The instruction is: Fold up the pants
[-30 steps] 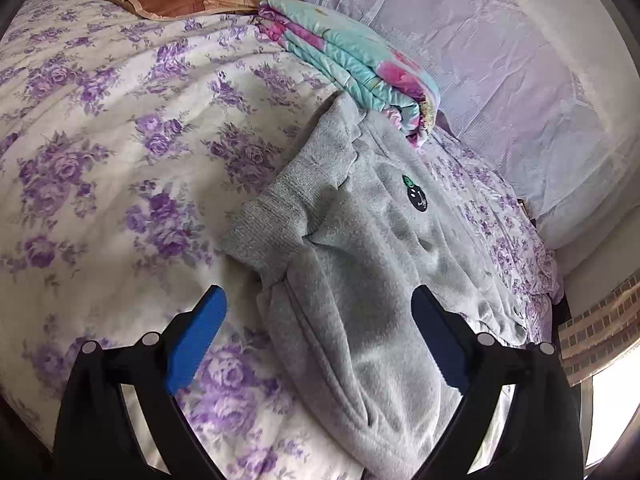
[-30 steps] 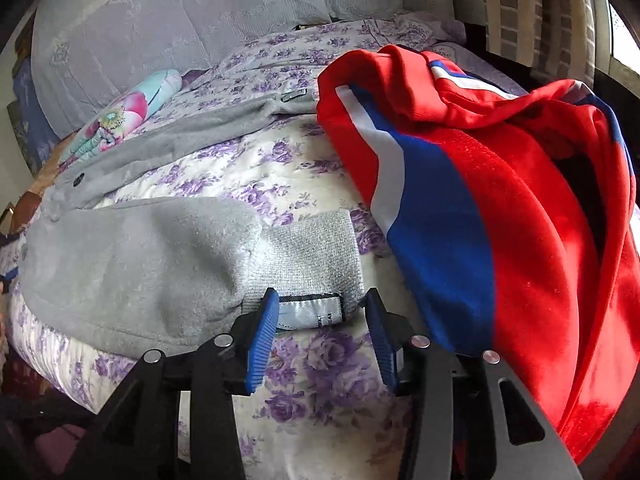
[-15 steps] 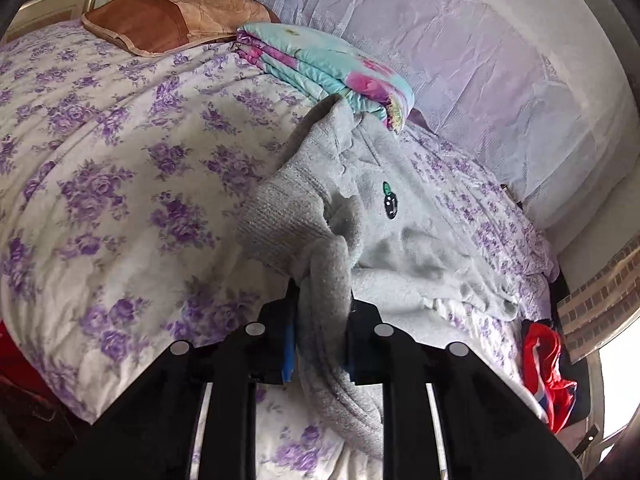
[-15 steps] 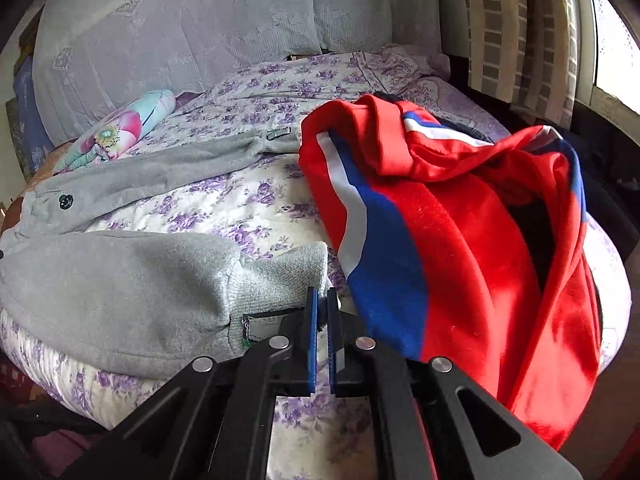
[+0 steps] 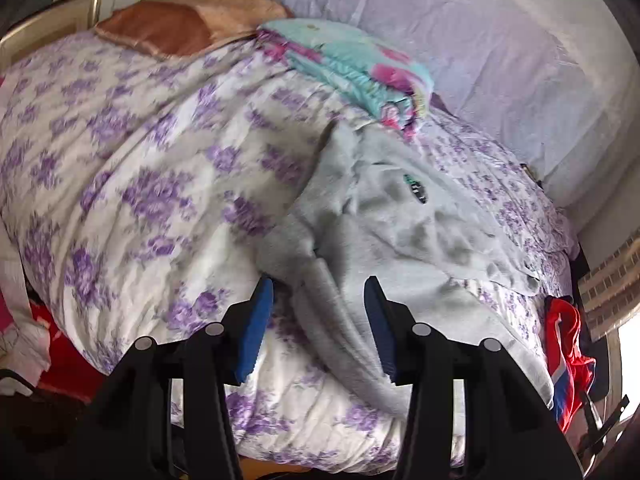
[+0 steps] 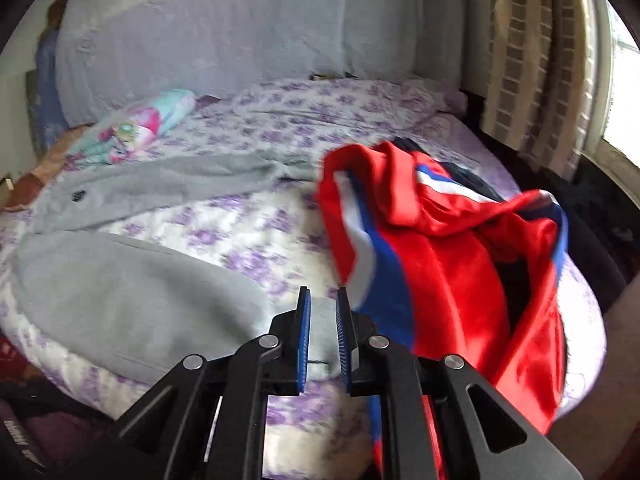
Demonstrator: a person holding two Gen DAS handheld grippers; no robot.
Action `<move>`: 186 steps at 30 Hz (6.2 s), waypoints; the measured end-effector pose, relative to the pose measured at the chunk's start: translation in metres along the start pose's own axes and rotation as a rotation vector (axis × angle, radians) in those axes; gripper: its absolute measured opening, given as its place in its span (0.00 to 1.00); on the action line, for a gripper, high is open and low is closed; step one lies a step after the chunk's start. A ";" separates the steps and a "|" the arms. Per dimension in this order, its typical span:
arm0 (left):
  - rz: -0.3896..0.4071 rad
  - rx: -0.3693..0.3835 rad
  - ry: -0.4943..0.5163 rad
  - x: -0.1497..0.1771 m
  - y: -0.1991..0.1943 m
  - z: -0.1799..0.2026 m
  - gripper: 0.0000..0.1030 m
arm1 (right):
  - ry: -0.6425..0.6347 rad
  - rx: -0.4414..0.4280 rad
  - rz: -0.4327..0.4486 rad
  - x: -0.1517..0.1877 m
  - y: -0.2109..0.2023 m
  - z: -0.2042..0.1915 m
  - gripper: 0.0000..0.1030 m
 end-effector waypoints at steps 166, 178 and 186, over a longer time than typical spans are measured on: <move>-0.134 0.315 0.137 0.050 0.044 0.111 0.76 | 0.504 -0.258 -0.175 0.009 0.127 0.010 0.67; -0.224 0.285 0.106 0.087 0.096 0.105 0.76 | 0.222 -0.196 0.223 -0.039 0.006 -0.020 0.06; -0.214 0.270 0.176 0.094 0.094 0.110 0.76 | 0.350 -0.111 -0.006 0.073 0.064 0.031 0.07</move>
Point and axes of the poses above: each gripper's, at about its wrist camera, not at the fingertips, and y roughly the way its jaws point, z to its right, x to its underside, the point moved 5 cm from there along y, roughly the way its jaws point, and after that the axes turned 3 degrees about -x, right-handed, at the moved point
